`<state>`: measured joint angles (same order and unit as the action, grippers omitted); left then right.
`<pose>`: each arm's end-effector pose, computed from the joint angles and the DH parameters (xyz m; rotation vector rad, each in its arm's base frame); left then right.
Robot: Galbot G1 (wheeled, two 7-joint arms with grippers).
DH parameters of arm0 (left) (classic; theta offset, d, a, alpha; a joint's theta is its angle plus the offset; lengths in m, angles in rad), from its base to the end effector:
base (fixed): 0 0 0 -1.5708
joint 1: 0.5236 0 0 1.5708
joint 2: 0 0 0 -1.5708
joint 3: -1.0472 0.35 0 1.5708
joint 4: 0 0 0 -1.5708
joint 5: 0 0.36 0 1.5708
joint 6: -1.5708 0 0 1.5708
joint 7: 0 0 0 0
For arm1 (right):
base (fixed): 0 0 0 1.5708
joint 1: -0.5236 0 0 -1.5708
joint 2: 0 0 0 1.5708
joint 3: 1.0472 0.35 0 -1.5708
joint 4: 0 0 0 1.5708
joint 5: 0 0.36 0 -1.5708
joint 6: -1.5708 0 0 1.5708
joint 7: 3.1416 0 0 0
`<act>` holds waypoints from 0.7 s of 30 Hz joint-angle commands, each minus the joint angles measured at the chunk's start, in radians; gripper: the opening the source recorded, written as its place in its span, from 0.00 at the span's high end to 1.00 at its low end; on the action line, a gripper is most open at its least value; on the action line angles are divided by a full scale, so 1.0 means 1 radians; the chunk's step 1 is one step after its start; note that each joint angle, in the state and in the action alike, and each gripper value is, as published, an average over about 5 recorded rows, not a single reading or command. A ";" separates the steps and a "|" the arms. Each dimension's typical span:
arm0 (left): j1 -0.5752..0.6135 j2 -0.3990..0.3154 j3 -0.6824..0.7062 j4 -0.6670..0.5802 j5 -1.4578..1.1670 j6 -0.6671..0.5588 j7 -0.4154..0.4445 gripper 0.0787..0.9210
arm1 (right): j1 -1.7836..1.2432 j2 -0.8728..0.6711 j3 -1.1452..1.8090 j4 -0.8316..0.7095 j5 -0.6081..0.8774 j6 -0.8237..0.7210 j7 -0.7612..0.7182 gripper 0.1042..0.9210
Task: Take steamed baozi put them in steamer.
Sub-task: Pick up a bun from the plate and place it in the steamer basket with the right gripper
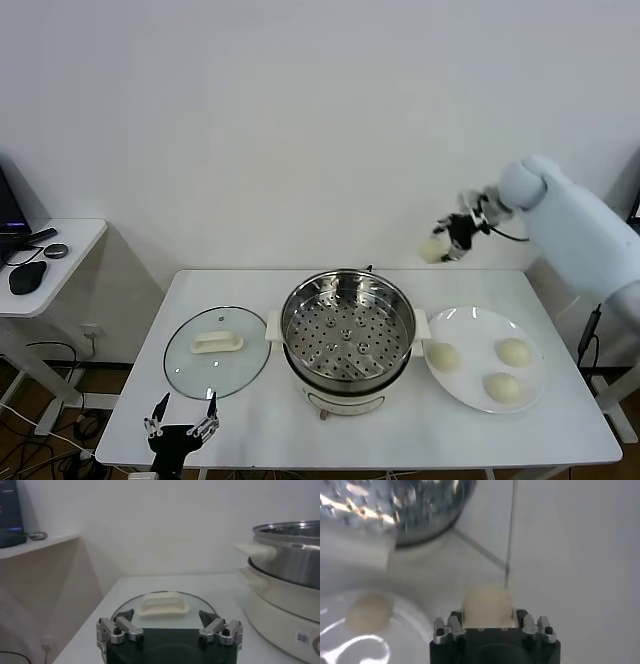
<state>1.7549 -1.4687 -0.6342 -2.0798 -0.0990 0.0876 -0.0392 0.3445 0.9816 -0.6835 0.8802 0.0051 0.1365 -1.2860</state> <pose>0.1268 0.0523 -0.3324 0.1196 -2.8609 -0.0750 0.6333 -0.1063 -0.0143 1.5529 -1.5713 1.5745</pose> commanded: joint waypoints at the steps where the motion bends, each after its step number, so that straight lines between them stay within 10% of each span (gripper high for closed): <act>1: 0.000 -0.003 -0.004 -0.007 -0.024 0.000 -0.004 0.12 | 0.250 0.206 -0.267 -0.111 0.408 0.490 -0.159 0.37; 21: -0.003 -0.025 -0.008 0.009 -0.041 0.001 -0.012 0.12 | 0.037 0.271 -0.184 0.176 -0.203 0.692 -0.170 0.37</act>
<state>1.7505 -1.4929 -0.6428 -2.0714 -0.1365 0.0883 -0.0511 0.4294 1.2046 -0.8665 0.9982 -0.0200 0.7011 -1.4345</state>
